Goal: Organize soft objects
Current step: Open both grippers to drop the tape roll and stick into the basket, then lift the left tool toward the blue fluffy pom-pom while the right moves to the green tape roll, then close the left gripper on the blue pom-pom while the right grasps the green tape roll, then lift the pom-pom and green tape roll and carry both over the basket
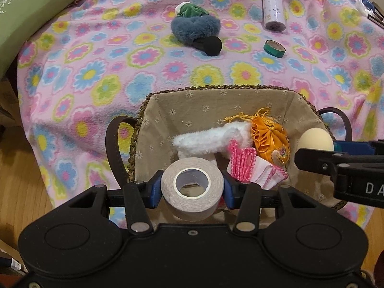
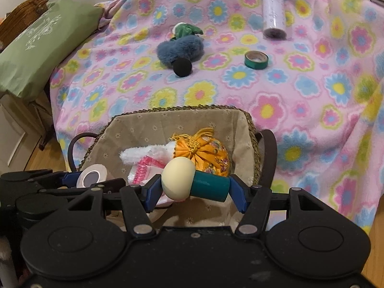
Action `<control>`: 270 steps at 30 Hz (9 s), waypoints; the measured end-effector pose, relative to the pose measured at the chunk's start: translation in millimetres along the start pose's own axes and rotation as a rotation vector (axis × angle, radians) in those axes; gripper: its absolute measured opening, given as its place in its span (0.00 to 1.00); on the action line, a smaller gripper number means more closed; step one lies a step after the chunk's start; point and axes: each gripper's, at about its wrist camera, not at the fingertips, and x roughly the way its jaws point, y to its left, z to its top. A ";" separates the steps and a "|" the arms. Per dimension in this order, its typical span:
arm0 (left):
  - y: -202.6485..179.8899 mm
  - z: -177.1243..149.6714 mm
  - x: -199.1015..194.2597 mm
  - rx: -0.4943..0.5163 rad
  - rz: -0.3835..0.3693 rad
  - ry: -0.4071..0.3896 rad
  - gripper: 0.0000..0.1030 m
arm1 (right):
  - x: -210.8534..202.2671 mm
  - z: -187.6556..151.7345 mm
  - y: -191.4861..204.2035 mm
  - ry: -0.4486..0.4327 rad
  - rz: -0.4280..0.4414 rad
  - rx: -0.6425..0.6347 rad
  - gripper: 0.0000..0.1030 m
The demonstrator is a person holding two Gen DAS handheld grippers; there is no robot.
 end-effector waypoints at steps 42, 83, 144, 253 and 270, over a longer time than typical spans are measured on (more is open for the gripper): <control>2.9 -1.5 -3.9 -0.012 0.038 -0.024 0.61 | -4.3 -2.0 -5.4 -0.002 -0.038 0.015 0.69; 8.7 3.5 -12.0 -0.039 0.063 -0.068 0.64 | -5.6 -0.1 -8.4 -0.021 -0.059 0.017 0.75; 19.8 165.2 114.6 0.045 0.103 -0.065 0.74 | 139.1 179.4 -113.8 -0.062 -0.195 0.105 0.94; 46.1 221.5 187.1 -0.153 0.129 -0.062 0.97 | 230.1 218.3 -82.7 -0.144 -0.080 -0.216 0.90; 40.0 213.6 189.7 -0.086 0.134 -0.139 0.98 | 230.2 217.7 -83.2 -0.147 -0.076 -0.208 0.92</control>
